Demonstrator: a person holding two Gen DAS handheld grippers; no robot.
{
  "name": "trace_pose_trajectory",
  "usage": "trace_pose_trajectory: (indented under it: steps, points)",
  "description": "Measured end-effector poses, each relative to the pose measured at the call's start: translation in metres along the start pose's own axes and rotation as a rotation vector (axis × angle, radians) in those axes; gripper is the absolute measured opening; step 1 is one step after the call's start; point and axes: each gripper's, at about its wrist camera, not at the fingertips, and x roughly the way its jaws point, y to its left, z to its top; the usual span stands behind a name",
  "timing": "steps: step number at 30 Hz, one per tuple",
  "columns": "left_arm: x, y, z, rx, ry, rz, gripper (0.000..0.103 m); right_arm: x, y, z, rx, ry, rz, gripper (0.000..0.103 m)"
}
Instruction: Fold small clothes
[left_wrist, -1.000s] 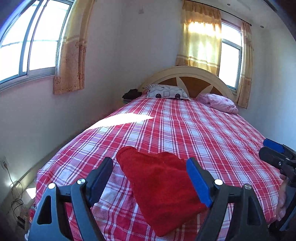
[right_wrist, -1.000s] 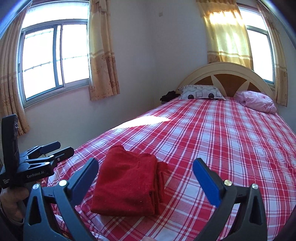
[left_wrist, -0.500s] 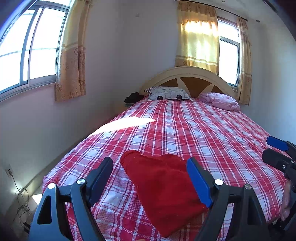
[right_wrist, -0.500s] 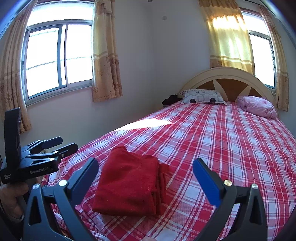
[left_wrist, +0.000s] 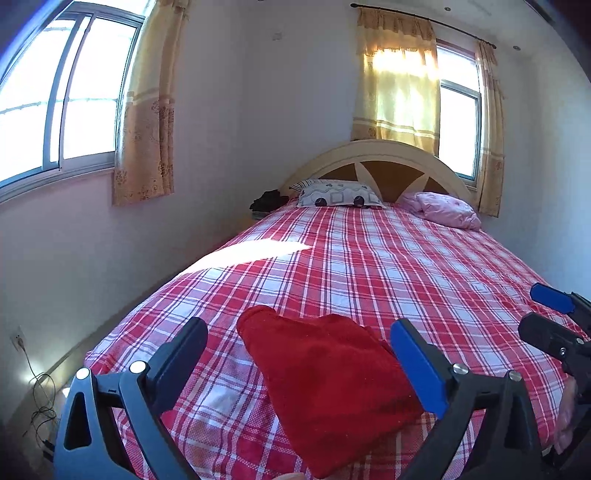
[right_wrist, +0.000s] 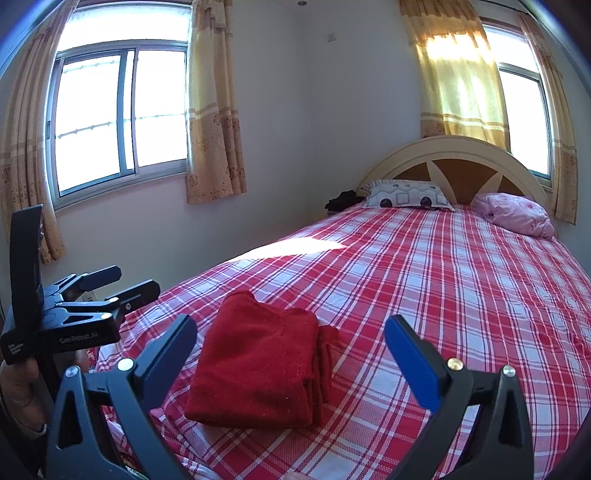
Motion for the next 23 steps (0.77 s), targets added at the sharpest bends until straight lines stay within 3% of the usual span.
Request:
trace_pose_trajectory:
  steps: [8, 12, 23]
  points:
    - [0.0058, -0.0008, -0.0038, -0.043, 0.053, -0.101, 0.1, 0.0007, -0.0002, -0.0018, -0.003, 0.01, 0.006, 0.103]
    - [0.0058, -0.002, -0.0041, -0.029, 0.048, -0.057, 0.1, 0.0008, 0.0013, -0.0022, -0.007, 0.01, 0.011, 0.103]
    - [0.0012, -0.0026, -0.008, -0.019, 0.022, -0.045, 0.1, 0.0013, 0.0013, -0.0043, -0.004, 0.003, 0.009, 0.103]
